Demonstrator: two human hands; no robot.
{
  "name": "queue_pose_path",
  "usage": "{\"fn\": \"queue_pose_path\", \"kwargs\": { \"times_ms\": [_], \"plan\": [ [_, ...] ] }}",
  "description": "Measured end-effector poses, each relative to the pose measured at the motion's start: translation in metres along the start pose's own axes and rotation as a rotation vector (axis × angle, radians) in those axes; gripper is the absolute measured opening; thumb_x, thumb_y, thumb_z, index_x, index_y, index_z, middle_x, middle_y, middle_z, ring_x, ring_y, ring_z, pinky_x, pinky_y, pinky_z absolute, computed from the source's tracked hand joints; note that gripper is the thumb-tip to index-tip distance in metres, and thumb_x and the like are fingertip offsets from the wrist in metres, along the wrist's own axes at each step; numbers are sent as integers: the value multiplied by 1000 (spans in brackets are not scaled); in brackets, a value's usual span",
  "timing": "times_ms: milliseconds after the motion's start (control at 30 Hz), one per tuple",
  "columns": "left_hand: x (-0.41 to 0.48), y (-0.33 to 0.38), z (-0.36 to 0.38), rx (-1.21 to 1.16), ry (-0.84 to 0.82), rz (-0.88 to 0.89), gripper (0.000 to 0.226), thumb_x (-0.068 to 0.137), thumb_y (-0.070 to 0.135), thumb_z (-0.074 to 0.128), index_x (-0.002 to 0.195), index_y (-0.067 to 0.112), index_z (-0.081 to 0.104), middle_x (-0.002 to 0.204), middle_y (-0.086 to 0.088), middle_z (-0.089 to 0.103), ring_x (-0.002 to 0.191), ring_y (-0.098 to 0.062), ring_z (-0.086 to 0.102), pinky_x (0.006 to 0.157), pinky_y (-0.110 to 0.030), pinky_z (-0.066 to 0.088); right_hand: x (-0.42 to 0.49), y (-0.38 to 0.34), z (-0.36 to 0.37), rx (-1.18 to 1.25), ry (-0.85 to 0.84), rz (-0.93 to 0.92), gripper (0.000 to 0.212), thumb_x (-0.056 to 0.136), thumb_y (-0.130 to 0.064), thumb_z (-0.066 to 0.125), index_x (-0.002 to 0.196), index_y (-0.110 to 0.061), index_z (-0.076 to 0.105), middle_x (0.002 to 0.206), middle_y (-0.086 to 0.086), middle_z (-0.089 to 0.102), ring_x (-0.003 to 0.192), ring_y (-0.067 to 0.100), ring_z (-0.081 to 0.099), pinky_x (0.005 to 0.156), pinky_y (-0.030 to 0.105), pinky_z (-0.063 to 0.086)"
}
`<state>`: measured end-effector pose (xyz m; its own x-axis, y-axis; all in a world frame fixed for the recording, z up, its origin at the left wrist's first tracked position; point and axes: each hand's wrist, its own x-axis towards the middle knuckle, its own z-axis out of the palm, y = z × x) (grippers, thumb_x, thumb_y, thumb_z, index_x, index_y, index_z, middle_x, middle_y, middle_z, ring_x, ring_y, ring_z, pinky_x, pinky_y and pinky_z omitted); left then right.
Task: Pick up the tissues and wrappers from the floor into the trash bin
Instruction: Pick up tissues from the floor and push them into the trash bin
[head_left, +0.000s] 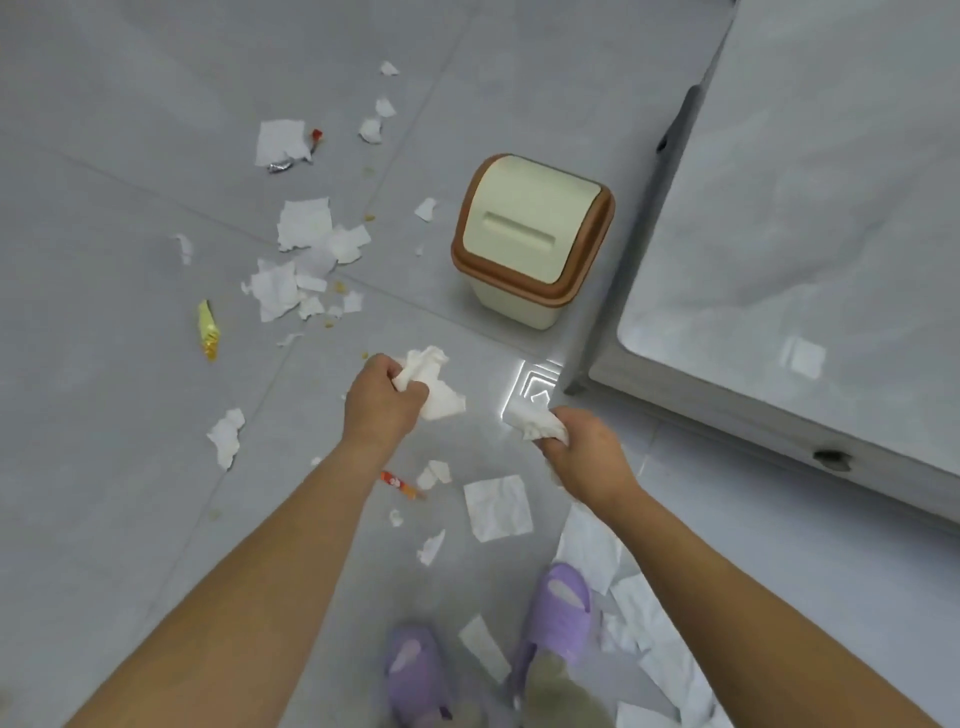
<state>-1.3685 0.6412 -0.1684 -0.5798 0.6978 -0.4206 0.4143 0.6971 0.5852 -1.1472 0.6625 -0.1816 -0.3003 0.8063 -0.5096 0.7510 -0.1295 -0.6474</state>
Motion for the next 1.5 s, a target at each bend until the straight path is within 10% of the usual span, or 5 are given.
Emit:
{"fn": "queue_pose_path", "kwargs": {
  "times_ms": [133,600,933,1500],
  "plan": [
    [54,6,-12,-57,-86,-47,20,77,6,58,78,14,40,69,0,45,70,-27,50,68,-44,48,39,-28,-2,-5,44,67,16,89,-20,54,98,-8,61,96,9,59,80,23,51,64,25,29],
    [243,85,70,47,-343,327,16,81,8,54,92,18,47,81,-3,52,71,-24,53,56,-27,41,251,-65,8,-164,361,133,28,86,-2,43,111,0,54,110,20,51,101,35,49,74,37,42],
    [265,95,124,64,-322,310,28,83,7,50,109,13,57,110,-12,63,102,-29,57,87,-31,45,296,-39,19,-369,269,165,23,88,-17,49,111,-14,51,117,10,53,112,31,46,70,33,36],
    [262,79,115,18,-368,308,45,81,16,65,125,16,51,113,-7,63,107,-21,58,83,-21,37,291,-33,14,-515,383,74,53,76,-44,67,115,-14,47,116,10,52,111,29,47,69,36,42]
  ]
}}
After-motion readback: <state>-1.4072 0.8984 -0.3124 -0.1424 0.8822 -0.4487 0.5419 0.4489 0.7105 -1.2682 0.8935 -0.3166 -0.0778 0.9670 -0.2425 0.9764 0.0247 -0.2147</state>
